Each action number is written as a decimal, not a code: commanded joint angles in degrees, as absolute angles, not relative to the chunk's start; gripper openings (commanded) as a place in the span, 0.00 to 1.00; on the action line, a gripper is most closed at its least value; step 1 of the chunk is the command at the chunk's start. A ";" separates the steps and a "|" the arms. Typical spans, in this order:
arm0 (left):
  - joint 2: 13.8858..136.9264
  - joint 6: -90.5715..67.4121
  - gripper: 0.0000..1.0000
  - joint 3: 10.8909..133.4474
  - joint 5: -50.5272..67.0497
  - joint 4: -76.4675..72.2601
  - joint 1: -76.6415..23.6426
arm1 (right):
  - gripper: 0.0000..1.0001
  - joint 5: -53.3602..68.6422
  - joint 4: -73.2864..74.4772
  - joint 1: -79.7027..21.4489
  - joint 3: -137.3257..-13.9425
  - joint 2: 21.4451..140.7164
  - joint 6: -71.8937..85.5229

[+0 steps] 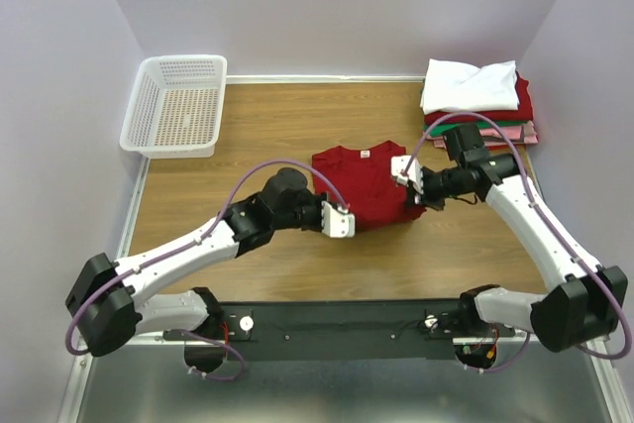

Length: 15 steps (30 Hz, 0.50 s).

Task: Fold and stack the t-shirts
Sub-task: Fold the tshirt

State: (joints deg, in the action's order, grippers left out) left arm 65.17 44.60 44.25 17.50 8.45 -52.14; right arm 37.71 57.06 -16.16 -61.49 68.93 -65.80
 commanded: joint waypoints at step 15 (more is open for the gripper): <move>95.79 52.30 0.00 62.75 26.28 -6.76 -31.12 | 0.00 23.99 31.73 -9.14 -81.12 98.51 -43.60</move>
